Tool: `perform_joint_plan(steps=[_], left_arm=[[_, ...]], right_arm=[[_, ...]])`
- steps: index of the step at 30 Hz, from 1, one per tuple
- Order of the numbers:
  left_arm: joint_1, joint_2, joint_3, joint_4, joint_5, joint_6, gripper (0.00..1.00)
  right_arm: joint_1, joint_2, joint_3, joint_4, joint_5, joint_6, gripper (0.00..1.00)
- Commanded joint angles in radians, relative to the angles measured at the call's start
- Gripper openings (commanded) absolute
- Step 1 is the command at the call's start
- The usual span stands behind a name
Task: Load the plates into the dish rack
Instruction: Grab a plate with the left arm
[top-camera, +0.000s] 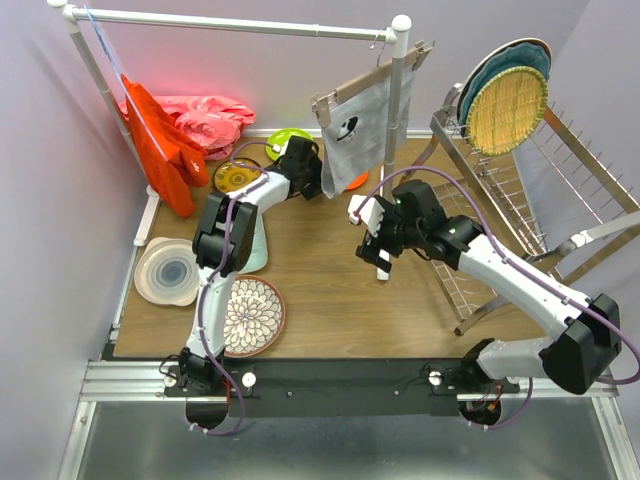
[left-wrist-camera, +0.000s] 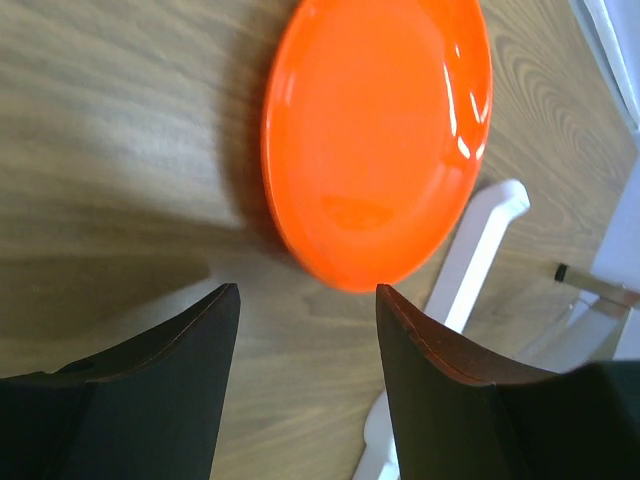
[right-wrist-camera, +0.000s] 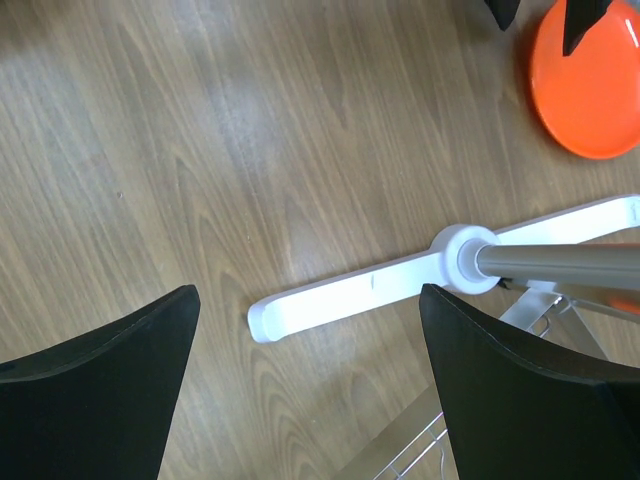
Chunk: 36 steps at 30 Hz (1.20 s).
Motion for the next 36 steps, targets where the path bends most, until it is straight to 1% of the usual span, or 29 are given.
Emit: perform_joint_plan(steps=[1,5,7,8,9,11,12,14,15,16,17,18,21,24,27,30,31,33,34,35,36], left_arm=[[0.010,0.074,0.102,-0.079,-0.065,-0.005,0.63],[0.012,0.120,0.153,-0.115,-0.094,-0.016,0.62],[0.015,0.145,0.176,-0.114,-0.091,-0.018,0.55],[0.015,0.151,0.183,-0.114,-0.095,-0.016,0.55],[0.015,0.159,0.192,-0.111,-0.096,-0.016,0.50],[0.017,0.179,0.217,-0.114,-0.096,-0.004,0.48],[0.017,0.186,0.225,-0.115,-0.096,0.002,0.44],[0.017,0.203,0.242,-0.121,-0.096,0.024,0.39],[0.017,0.205,0.242,-0.121,-0.096,0.031,0.33],[0.017,0.202,0.234,-0.118,-0.094,0.042,0.29],[0.017,0.199,0.228,-0.106,-0.129,0.053,0.26],[0.017,0.194,0.219,-0.097,-0.132,0.079,0.16],[0.020,0.165,0.171,-0.057,-0.149,0.126,0.01],[0.024,0.117,0.116,-0.011,-0.151,0.163,0.00],[0.024,0.038,0.049,0.029,-0.160,0.215,0.00],[0.027,-0.076,-0.048,0.047,-0.160,0.255,0.00],[0.033,-0.144,-0.112,0.047,-0.152,0.258,0.00],[0.041,-0.218,-0.186,0.055,-0.109,0.260,0.00],[0.043,-0.301,-0.268,0.059,-0.108,0.260,0.00],[0.049,-0.343,-0.310,0.060,-0.061,0.254,0.00],[0.050,-0.385,-0.352,0.060,-0.051,0.249,0.00]], right_arm=[[0.007,-0.008,-0.012,0.058,-0.025,0.010,0.99],[0.007,-0.020,-0.012,0.066,-0.028,0.010,0.99],[0.007,-0.024,-0.013,0.069,-0.028,0.012,0.99],[0.007,-0.025,-0.013,0.069,-0.027,0.013,0.99],[0.009,-0.027,-0.010,0.069,-0.030,0.016,0.99],[0.007,-0.031,-0.012,0.071,-0.034,0.016,0.99],[0.007,-0.034,-0.010,0.069,-0.038,0.016,0.99],[0.007,-0.048,-0.010,0.069,-0.051,0.013,0.99],[0.007,-0.053,-0.010,0.069,-0.056,0.012,0.99],[0.007,-0.065,-0.009,0.069,-0.059,0.012,0.99],[0.007,-0.070,-0.004,0.068,-0.068,0.012,0.99],[0.007,-0.076,-0.003,0.069,-0.071,0.013,0.99],[0.007,-0.091,0.013,0.069,-0.082,0.021,1.00],[0.007,-0.097,0.030,0.069,-0.087,0.038,1.00],[0.007,-0.103,0.042,0.066,-0.100,0.048,1.00],[0.007,-0.117,0.039,0.066,-0.129,0.027,1.00],[0.007,-0.122,0.025,0.067,-0.137,0.012,1.00],[0.007,-0.129,0.010,0.067,-0.154,-0.050,1.00],[0.007,-0.134,-0.005,0.068,-0.157,-0.074,1.00],[0.007,-0.136,-0.012,0.068,-0.159,-0.114,1.00],[0.007,-0.133,-0.015,0.069,-0.168,-0.129,1.00]])
